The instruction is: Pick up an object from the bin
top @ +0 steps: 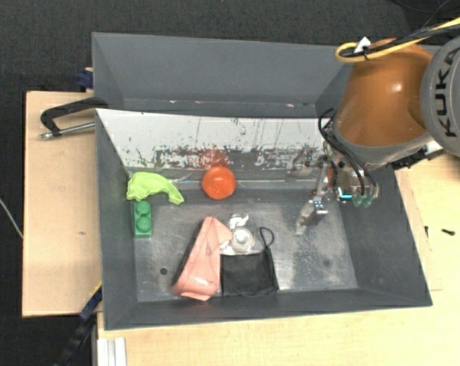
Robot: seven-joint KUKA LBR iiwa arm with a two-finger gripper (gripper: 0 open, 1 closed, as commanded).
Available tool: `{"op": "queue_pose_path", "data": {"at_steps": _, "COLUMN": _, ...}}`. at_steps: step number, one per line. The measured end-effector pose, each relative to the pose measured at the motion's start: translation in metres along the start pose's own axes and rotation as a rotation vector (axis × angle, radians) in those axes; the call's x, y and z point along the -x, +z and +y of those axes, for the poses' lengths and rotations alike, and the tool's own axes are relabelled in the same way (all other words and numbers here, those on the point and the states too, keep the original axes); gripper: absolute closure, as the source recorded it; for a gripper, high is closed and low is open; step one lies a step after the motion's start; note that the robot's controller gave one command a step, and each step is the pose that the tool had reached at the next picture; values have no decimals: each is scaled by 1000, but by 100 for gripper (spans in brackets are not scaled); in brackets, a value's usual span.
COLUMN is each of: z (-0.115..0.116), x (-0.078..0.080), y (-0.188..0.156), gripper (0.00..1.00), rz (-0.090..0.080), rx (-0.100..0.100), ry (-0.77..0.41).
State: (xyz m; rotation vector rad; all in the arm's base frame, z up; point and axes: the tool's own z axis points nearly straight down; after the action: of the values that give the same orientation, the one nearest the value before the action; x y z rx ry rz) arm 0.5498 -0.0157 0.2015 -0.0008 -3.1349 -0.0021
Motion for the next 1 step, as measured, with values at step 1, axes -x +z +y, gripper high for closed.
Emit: {"op": "queue_pose_path", "data": {"at_steps": 1, "z": 0, "x": 2, "y": -4, "gripper": 0, "rz": -9, "rx": -1, "ry": -1}}
